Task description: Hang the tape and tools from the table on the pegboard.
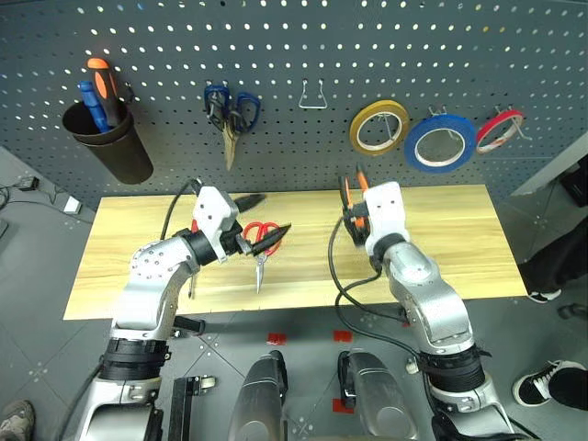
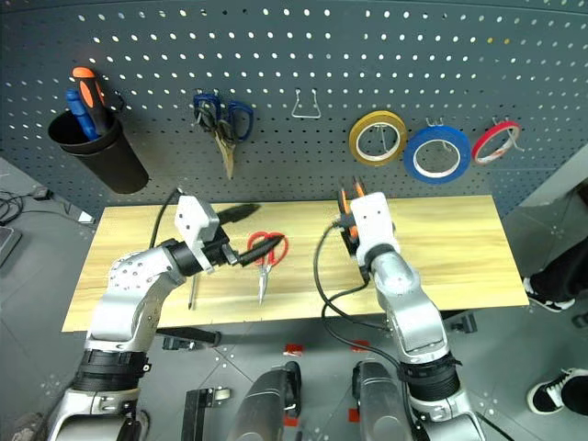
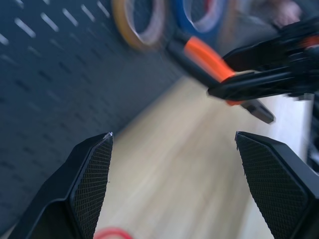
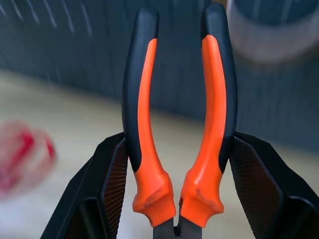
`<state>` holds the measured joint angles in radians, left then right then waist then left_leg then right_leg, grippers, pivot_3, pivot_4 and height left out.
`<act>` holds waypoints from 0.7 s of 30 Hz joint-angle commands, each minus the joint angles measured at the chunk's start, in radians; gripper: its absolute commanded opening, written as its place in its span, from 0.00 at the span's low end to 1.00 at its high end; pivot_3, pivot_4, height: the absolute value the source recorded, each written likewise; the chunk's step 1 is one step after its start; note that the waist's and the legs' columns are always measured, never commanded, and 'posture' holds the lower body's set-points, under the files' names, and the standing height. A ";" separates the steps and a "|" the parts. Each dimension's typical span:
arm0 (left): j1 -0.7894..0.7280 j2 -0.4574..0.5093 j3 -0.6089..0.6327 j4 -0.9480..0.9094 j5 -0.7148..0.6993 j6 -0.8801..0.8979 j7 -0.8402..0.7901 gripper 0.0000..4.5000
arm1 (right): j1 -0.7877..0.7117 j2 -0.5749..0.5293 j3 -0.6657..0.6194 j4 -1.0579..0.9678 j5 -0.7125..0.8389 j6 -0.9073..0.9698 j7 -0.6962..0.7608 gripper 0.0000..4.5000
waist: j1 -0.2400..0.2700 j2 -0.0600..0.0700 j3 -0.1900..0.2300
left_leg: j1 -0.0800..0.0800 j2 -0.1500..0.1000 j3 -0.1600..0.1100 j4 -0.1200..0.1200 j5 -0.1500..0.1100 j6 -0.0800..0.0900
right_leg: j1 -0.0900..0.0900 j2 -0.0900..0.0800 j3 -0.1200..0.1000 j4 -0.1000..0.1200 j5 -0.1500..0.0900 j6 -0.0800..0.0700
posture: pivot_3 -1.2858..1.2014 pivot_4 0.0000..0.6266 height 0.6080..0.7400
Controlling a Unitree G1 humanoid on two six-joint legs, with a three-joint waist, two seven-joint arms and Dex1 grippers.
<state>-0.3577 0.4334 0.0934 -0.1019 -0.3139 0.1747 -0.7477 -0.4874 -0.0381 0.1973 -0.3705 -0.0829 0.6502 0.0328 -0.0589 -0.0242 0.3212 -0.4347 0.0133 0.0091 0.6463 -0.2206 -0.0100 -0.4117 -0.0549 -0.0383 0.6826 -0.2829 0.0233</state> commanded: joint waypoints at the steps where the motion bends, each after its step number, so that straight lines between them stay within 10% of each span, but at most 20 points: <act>1: -0.015 -0.025 0.047 -0.092 0.013 0.002 0.128 0.92 | -0.143 0.010 -0.035 -0.008 -0.016 -0.138 -0.019 0.61 | 0.002 0.000 0.000 | 0.001 0.000 0.000 0.000 0.000 0.000 | 0.001 0.000 0.000 0.000 0.000 0.000 | 0.48 0.48 1.00; 21: -0.079 -0.089 0.007 -0.185 0.103 0.125 0.428 0.92 | -0.761 0.118 -0.156 0.815 0.021 -0.739 -0.088 0.61 | 0.012 0.000 0.000 | 0.000 0.000 0.002 -0.001 0.003 -0.004 | 0.000 -0.001 0.000 -0.002 0.000 -0.001 | 0.51 0.47 1.00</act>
<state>-0.4244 0.3464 0.0977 -0.2396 -0.2173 0.3010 -0.3331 -1.2090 0.0748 0.0585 0.4444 -0.0641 -0.0228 -0.0393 -0.0468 -0.0246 0.3209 -0.4347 0.0135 0.0114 0.6454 -0.2178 -0.0144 -0.4114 -0.0558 -0.0379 0.6804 -0.2827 0.0222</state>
